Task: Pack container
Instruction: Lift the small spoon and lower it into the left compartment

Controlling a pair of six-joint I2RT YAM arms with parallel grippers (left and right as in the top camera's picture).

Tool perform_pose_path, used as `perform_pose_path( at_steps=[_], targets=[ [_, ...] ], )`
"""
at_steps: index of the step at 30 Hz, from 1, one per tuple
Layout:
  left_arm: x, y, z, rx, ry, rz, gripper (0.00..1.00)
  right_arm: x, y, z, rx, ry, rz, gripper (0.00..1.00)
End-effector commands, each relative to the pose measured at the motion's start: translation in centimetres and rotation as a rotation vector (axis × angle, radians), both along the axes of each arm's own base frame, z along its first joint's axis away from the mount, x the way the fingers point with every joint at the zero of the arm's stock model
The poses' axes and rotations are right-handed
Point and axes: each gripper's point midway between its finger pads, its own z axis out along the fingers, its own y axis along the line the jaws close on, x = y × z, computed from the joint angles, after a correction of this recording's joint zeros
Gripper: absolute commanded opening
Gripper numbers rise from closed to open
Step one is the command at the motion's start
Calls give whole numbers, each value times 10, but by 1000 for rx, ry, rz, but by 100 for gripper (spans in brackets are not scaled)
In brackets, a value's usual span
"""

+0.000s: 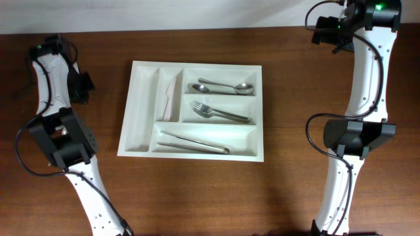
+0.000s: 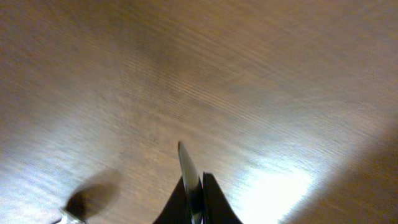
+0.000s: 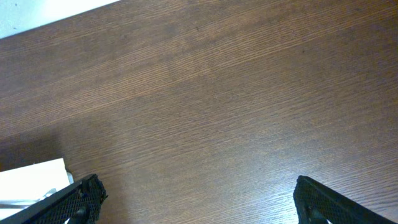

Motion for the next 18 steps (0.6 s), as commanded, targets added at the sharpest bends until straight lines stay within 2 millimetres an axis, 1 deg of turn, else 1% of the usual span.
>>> perform_pose_path(
  at_steps=[1, 3, 5, 6, 8, 10, 13, 16, 18],
  targets=[
    [23, -29, 60, 43, -106, -112, 2, -1, 2, 12, -1, -27, -6, 99],
    [21, -50, 80, 45, -111, -180, 2, -1, 2, 12, -1, -27, -6, 99],
    [19, -71, 92, 43, -106, -239, 2, -1, 2, 12, -1, -27, -6, 99],
    [17, -81, 95, 41, -99, -260, 2, -1, 2, 12, -1, -27, -6, 99],
    [21, -105, 96, 28, -109, -306, 2, -1, 2, 12, -1, -27, -6, 99],
    [24, -128, 94, 11, -112, -348, 2, -1, 2, 12, -1, -27, -6, 99],
    [25, -156, 84, 4, -93, -400, 2, -1, 2, 12, -1, -27, -6, 99],
    [26, -175, 72, -1, -71, -439, 2, -1, 2, 12, -1, -27, -6, 99],
    [26, -183, 64, -1, -56, -454, 2, -1, 2, 12, -1, -27, -6, 99]
  ],
)
